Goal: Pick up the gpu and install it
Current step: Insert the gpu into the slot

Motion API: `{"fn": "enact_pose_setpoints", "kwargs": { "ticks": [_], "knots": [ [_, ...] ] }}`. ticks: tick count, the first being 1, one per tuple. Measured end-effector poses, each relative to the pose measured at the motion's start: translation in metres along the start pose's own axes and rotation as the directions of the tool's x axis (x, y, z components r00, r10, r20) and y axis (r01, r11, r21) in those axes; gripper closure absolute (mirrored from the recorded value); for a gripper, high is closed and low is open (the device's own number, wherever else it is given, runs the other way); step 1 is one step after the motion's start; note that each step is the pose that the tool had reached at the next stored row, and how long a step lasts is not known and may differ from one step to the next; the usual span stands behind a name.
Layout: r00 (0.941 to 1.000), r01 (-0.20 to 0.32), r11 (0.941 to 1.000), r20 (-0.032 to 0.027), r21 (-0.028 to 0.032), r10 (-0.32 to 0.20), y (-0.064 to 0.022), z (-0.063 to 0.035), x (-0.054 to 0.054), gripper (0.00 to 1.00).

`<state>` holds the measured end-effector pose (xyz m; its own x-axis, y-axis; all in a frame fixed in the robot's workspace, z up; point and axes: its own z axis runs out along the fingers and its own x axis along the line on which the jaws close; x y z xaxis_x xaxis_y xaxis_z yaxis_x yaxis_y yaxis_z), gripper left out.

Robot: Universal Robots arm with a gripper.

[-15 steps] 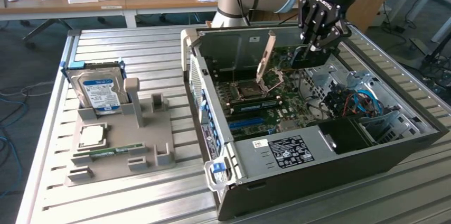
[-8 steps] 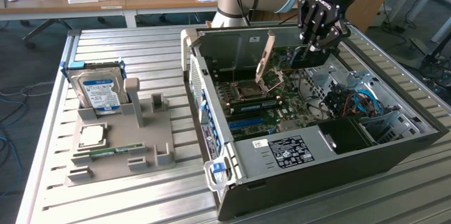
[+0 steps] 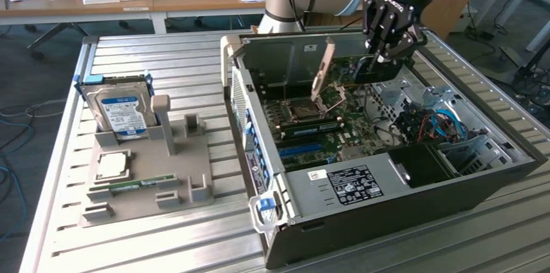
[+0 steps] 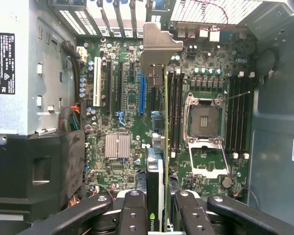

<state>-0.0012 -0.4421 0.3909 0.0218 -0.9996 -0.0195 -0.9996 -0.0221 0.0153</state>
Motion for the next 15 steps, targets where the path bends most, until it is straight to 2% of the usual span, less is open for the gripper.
{"fn": "enact_pose_setpoints", "kwargs": {
  "ticks": [3, 15],
  "knots": [
    [1.0000, 0.000, 1.0000, -0.0001, 0.0000, 0.000, 0.0025, 0.0000, -0.0001, 0.74],
    [1.0000, 0.000, 1.0000, 0.0000, 0.0000, 0.000, 0.0039, 0.0001, -0.0001, 0.74]
  ]
}}
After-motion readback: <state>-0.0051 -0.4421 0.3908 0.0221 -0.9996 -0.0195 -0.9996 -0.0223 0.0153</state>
